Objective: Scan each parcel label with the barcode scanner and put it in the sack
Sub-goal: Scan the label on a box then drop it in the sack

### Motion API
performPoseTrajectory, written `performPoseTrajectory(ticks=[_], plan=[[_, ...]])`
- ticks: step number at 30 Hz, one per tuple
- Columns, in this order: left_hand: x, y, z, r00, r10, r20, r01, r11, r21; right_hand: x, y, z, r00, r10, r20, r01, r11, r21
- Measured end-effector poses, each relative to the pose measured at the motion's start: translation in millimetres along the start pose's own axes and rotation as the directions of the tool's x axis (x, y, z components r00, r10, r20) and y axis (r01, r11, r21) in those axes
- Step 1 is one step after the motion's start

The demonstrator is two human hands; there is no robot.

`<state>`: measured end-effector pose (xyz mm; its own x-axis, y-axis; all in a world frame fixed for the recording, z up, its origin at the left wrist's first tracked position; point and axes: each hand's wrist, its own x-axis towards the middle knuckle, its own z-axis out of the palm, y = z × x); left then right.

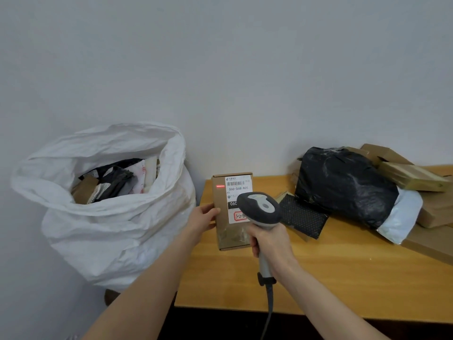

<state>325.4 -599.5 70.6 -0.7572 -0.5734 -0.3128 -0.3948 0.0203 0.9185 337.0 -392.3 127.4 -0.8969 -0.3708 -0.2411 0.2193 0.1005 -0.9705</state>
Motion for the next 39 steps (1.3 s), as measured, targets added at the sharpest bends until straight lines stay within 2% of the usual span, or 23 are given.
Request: performPoseTrajectory(ticks=[3, 5, 7, 13, 21, 23, 28, 31, 32, 36, 39], plan=[[-3.9, 10.3, -10.8, 1.000, 0.028, 0.005, -0.028, 1.000, -0.003, 4.9, -7.8, 10.4, 0.999, 0.007, 0.036, -0.008, 0.999, 0.044], [-3.5, 23.8, -26.9, 0.999, 0.042, -0.011, -0.042, 0.999, -0.013, 13.4, -21.8, 20.8, 0.998, 0.007, 0.063, -0.015, 0.990, 0.137], [2.8, 42.5, -53.6, 0.996, 0.053, -0.068, -0.056, 0.997, -0.043, 27.5, -41.3, 35.1, 0.998, -0.005, 0.069, -0.010, 0.977, 0.211], [44.3, 92.5, -176.3, 0.948, 0.099, -0.301, -0.132, 0.987, -0.091, 91.1, -96.2, 104.7, 0.994, -0.048, 0.099, 0.023, 0.970, 0.241], [164.4, 76.6, -324.9, 0.829, -0.051, -0.557, 0.004, 0.996, -0.085, 184.9, -134.3, 201.6, 0.999, 0.010, 0.047, -0.023, 0.959, 0.282], [200.3, 65.0, -333.0, 0.828, -0.078, -0.555, 0.050, 0.997, -0.066, 201.5, -135.3, 214.4, 0.999, 0.019, 0.031, -0.027, 0.960, 0.279], [264.2, 60.0, -288.4, 0.898, -0.050, -0.436, 0.054, 0.999, -0.003, 229.6, -123.3, 230.6, 0.998, 0.062, -0.003, -0.059, 0.968, 0.243], [275.1, 55.7, -268.0, 0.955, -0.044, -0.293, 0.084, 0.989, 0.124, 235.1, -112.6, 230.1, 0.996, 0.090, -0.024, -0.083, 0.970, 0.230], [275.5, 55.4, -265.1, 0.957, -0.045, -0.285, 0.094, 0.983, 0.158, 236.2, -109.3, 228.2, 0.994, 0.102, -0.031, -0.093, 0.970, 0.225], [269.5, 68.3, -263.2, 0.888, 0.138, -0.439, 0.005, 0.951, 0.309, 236.4, -97.8, 214.9, 0.988, 0.145, -0.054, -0.130, 0.966, 0.222], [254.4, 85.6, -248.5, 0.832, 0.284, -0.476, -0.049, 0.894, 0.446, 230.3, -91.3, 200.3, 0.984, 0.175, -0.046, -0.158, 0.955, 0.253]])
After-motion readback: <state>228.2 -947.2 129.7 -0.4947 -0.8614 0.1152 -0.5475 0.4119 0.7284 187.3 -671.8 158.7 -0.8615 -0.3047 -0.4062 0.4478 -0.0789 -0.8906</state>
